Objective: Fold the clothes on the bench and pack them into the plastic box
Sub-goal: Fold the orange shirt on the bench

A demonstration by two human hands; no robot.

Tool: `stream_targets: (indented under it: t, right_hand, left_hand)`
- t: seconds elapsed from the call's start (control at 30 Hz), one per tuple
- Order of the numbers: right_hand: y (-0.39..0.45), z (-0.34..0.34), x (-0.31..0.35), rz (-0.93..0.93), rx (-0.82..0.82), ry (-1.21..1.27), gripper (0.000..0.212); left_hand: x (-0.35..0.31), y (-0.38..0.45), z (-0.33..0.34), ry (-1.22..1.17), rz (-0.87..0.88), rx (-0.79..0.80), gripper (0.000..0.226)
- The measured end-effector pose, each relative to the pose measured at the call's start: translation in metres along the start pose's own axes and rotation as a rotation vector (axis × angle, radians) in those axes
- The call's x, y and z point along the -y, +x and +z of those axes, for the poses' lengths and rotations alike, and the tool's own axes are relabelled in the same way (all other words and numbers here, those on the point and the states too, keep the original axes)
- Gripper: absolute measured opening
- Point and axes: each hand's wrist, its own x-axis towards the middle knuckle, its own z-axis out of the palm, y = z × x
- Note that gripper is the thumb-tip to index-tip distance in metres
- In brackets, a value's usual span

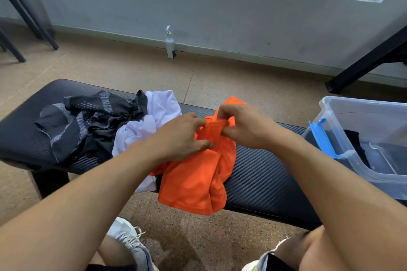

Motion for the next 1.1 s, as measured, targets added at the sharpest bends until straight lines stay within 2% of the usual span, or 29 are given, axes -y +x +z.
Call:
stream_targets:
  t: [0.07,0.13,0.2,0.3,0.37,0.43,0.5,0.57,0.63,0.73,0.8,0.83,0.9,0.97,1.03,1.1]
  right_hand:
    - [-0.007,-0.010,0.006,-0.043,-0.052,0.104,0.023]
    - [-0.011,-0.018,0.002,-0.040,-0.033,0.135,0.018]
    - [-0.013,-0.022,-0.005,-0.020,0.020,0.008,0.024]
    - [-0.013,-0.027,-0.007,-0.039,0.076,-0.268,0.030]
    - [-0.015,-0.033,0.000,-0.034,0.109,-0.273,0.034]
    - [-0.020,-0.038,0.009,-0.016,0.153,-0.230,0.041]
    - [-0.026,-0.043,0.019,-0.021,0.242,-0.168,0.048]
    - [-0.034,-0.051,0.029,-0.036,0.376,0.063,0.050]
    - [-0.042,-0.063,0.038,-0.094,0.508,0.488,0.045]
    - [-0.054,-0.079,0.045,-0.274,0.643,1.188,0.034]
    - [-0.055,-0.084,0.043,-0.256,0.526,1.374,0.039]
    - [-0.053,-0.085,0.041,-0.187,0.428,1.368,0.042]
    - [-0.045,-0.081,0.028,0.044,0.275,1.190,0.035]
    - [-0.036,-0.072,0.010,0.286,0.184,0.676,0.021]
    - [-0.030,-0.062,-0.008,0.412,0.196,0.202,0.016]
    - [-0.027,-0.054,-0.016,0.436,0.213,0.068,0.017]
  left_hand:
    - [-0.001,0.002,-0.002,-0.082,0.051,-0.043,0.013]
    - [-0.002,0.003,-0.006,-0.274,0.079,-0.060,0.016]
    - [-0.008,0.002,-0.012,-0.494,0.086,-0.113,0.013]
    - [-0.016,0.000,-0.023,-0.652,0.017,-0.417,0.010]
    - [-0.014,0.002,-0.030,-0.677,-0.077,-0.644,0.008]
    - [-0.006,0.005,-0.035,-0.708,-0.125,-0.756,0.013]
    - [0.003,0.006,-0.038,-0.695,-0.164,-0.792,0.019]
    - [0.009,0.004,-0.042,-0.673,-0.188,-0.809,0.019]
    - [0.013,0.000,-0.045,-0.676,-0.204,-0.751,0.011]
    - [0.010,-0.011,-0.045,-0.722,-0.155,-0.445,0.007]
    - [0.003,-0.019,-0.040,-0.820,-0.118,-0.251,0.008]
    - [-0.001,-0.020,-0.039,-0.836,-0.113,-0.232,0.010]
    - [0.000,-0.018,-0.039,-0.788,-0.159,-0.350,0.011]
    - [0.013,-0.011,-0.044,-0.687,-0.312,-0.588,0.008]
    - [0.028,-0.008,-0.053,-0.690,-0.420,-0.734,0.007]
    - [0.039,-0.006,-0.057,-0.715,-0.451,-0.740,0.007]
